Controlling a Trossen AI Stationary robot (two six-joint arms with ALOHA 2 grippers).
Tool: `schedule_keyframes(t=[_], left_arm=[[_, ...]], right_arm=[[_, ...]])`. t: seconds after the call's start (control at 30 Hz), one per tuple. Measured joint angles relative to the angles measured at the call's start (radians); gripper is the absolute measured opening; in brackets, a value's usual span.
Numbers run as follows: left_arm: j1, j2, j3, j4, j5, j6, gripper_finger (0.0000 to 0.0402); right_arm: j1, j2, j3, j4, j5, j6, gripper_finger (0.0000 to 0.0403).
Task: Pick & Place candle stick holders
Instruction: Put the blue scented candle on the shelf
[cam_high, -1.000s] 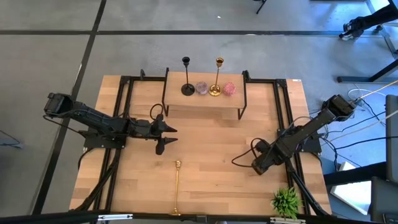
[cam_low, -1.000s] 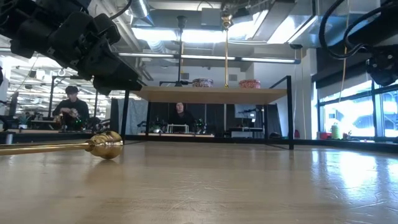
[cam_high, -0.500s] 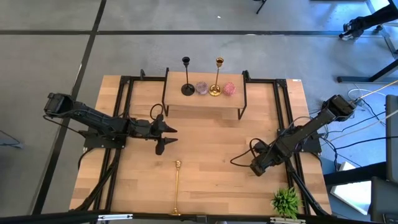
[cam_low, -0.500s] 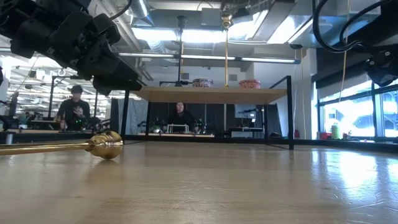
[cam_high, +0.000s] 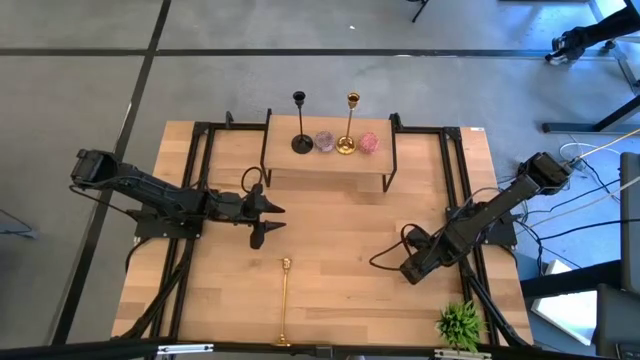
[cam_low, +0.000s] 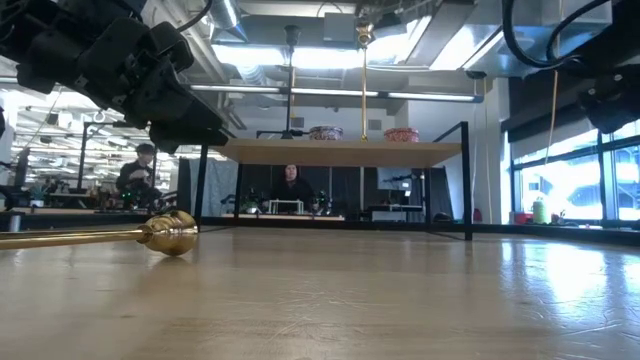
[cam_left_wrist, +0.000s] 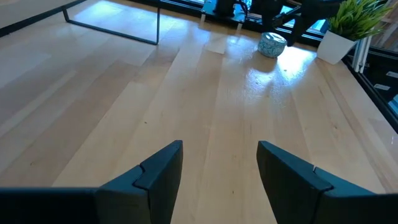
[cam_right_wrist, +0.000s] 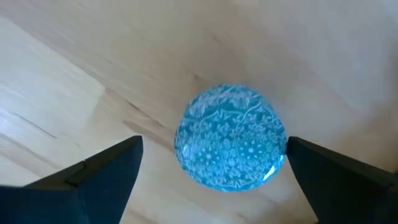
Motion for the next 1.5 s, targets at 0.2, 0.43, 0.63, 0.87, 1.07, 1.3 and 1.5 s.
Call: schedule_keyframes(t=[0.2,0.43,0.63,0.87,1.07,1.3,1.5], left_arm=[[0.000,0.000,0.000,0.000,0.000,0.000,0.0203],[0.000,0.000,0.000,0.000,0.000,0.000,0.0203],[0.000,0.000,0.000,0.000,0.000,0.000,0.0203],[0.000,0.000,0.000,0.000,0.000,0.000,0.0203],[0.000,0.000,0.000,0.000,0.016,0.000,0.0203],[0.000,0.000,0.000,0.000,0.019,0.000,0.0203],[0.000,0.000,0.000,0.000,0.019,0.000,0.0203]], right_arm=[[0.000,0.000,0.000,-0.027,0.007,-0.004,0.0400],[0.000,0.000,-0.021,-0.003,0.003,-0.003,0.0400],[0.000,0.001,-0.038,0.005,0.007,0.016,0.0400],[0.001,0.001,-0.039,0.010,0.000,0.017,0.0400],[0.006,0.043,-0.039,0.017,-0.001,0.014,0.0396],[0.005,0.105,-0.039,0.047,-0.035,-0.010,0.0380],[0.005,0.113,-0.039,0.055,-0.035,-0.010,0.0343]])
